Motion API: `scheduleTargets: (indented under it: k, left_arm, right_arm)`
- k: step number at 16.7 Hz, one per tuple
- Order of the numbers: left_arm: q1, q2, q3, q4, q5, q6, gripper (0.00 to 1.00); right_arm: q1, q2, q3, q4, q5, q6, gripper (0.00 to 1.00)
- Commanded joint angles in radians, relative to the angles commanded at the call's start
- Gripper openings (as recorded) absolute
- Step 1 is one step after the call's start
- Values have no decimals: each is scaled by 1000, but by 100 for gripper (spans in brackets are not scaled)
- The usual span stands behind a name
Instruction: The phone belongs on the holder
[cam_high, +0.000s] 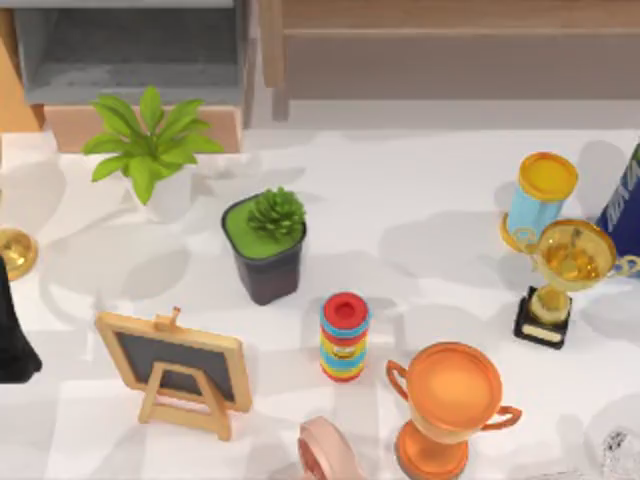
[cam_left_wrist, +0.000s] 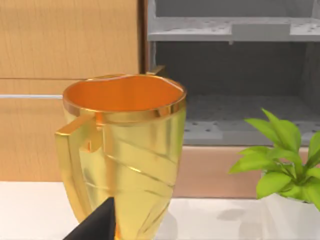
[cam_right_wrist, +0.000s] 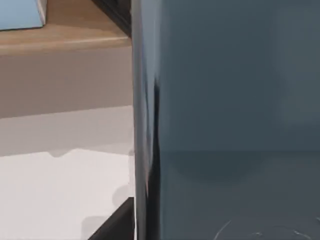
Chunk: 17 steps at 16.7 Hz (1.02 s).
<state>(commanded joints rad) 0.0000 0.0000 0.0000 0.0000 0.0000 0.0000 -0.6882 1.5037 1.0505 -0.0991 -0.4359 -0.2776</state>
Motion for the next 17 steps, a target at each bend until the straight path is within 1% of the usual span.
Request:
scheduleTargets:
  k: [4, 7, 13, 17]
  left_arm:
    - [0, 0, 0, 0, 0, 0, 100]
    - [0, 0, 0, 0, 0, 0, 100]
    - [0, 0, 0, 0, 0, 0, 100]
    - [0, 0, 0, 0, 0, 0, 100]
  right_arm:
    - [-79, -5, -125, 128, -92, -22, 0]
    - [-101, -7, -165, 171, -125, -28, 0]
    - [-98, -2, -162, 172, -123, -24, 0]
    - [-126, -7, -151, 239, -73, 20, 0]
